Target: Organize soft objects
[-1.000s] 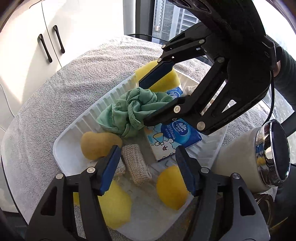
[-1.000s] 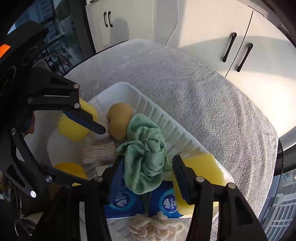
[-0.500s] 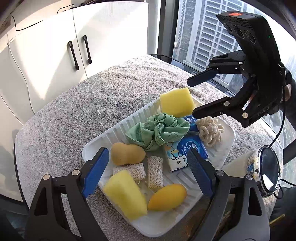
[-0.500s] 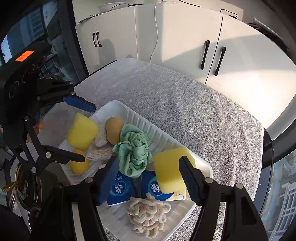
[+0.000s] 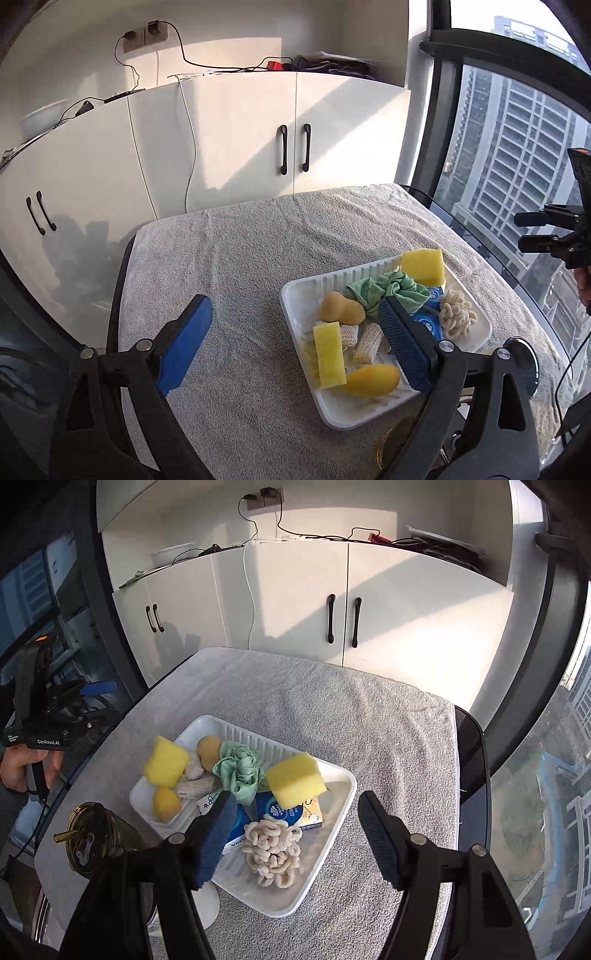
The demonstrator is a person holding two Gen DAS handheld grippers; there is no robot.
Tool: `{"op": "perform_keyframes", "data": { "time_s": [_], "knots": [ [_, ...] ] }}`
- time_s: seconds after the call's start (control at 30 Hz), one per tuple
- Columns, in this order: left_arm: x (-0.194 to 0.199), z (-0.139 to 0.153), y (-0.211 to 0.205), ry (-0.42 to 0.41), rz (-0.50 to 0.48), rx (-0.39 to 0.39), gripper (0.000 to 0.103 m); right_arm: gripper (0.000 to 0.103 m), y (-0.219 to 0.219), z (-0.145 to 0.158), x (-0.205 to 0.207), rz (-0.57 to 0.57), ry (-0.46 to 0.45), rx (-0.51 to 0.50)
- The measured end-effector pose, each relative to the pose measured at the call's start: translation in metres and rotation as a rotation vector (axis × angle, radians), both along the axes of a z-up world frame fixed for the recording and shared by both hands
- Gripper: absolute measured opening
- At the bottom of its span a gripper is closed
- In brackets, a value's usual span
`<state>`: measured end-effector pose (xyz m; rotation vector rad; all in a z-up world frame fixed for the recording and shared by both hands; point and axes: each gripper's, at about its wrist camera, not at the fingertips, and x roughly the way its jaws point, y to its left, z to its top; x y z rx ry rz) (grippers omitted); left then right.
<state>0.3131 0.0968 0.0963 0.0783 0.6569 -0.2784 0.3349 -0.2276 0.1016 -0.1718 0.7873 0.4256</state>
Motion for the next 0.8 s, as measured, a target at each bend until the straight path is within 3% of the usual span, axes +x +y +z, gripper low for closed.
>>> {"op": "perform_keyframes", "data": {
  "time_s": [0.13, 0.27, 0.53, 0.8],
  "knots": [
    [-0.056, 0.016, 0.002, -0.086, 0.061, 0.016, 0.099, 0.076, -0.009, 0.016, -0.046, -0.021, -0.060, 0.053],
    [-0.107, 0.017, -0.003, -0.117, 0.124, 0.033, 0.099, 0.082, -0.011, 0.017, -0.090, -0.058, -0.092, 0.094],
    [-0.190, 0.000, -0.027, -0.154, 0.247, -0.035, 0.103, 0.100, 0.006, -0.019, -0.187, -0.164, -0.152, 0.151],
    [-0.242, -0.018, -0.052, -0.157, 0.341, -0.080, 0.103, 0.103, 0.038, -0.057, -0.247, -0.318, -0.200, 0.139]
  ]
}}
